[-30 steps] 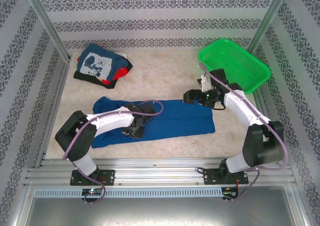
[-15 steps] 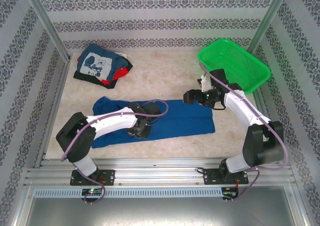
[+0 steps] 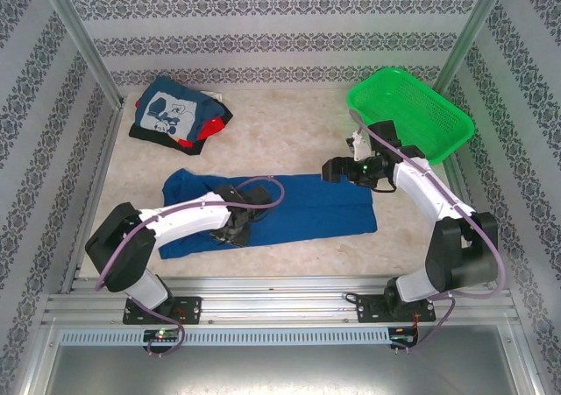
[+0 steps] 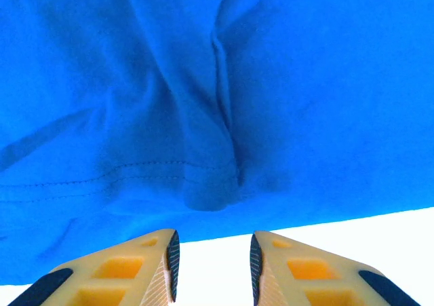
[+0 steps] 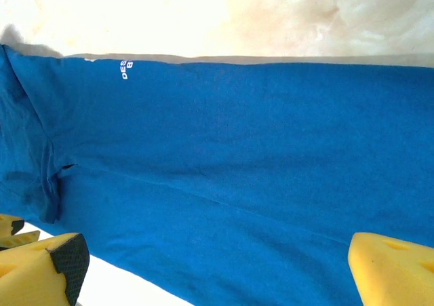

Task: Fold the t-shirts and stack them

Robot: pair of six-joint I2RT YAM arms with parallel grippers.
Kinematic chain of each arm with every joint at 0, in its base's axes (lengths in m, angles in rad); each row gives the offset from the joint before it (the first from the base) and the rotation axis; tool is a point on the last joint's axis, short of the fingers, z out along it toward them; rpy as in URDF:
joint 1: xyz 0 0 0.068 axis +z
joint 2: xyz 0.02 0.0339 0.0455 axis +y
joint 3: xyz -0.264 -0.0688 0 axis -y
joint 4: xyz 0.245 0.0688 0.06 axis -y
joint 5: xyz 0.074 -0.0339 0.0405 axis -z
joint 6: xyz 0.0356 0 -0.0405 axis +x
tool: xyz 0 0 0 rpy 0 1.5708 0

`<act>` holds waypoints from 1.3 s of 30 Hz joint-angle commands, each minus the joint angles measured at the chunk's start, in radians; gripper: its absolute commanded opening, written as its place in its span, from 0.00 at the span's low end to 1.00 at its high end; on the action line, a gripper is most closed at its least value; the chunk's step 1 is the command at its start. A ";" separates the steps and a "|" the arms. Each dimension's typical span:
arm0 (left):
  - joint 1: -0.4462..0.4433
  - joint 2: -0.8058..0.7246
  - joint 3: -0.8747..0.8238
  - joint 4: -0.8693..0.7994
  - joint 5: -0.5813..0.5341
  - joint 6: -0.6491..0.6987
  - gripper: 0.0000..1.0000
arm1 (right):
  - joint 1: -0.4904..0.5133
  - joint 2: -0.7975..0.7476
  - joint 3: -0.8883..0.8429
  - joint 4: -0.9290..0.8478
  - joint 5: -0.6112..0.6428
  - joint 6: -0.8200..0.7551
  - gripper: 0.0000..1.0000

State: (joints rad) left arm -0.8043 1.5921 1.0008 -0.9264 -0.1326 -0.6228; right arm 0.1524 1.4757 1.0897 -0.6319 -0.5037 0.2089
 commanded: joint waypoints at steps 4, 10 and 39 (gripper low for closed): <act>0.026 0.041 -0.010 0.067 -0.019 -0.006 0.34 | -0.006 -0.040 -0.012 -0.009 -0.027 -0.018 0.98; 0.029 0.073 -0.022 0.092 -0.019 0.009 0.33 | -0.007 -0.052 -0.019 -0.012 -0.025 -0.016 0.98; 0.038 0.077 0.029 0.081 -0.023 0.054 0.00 | -0.004 -0.051 -0.017 0.001 -0.028 0.001 0.98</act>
State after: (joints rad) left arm -0.7765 1.6890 1.0000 -0.8261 -0.1467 -0.5903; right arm 0.1524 1.4357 1.0760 -0.6350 -0.5144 0.2092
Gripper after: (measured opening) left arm 0.051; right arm 0.982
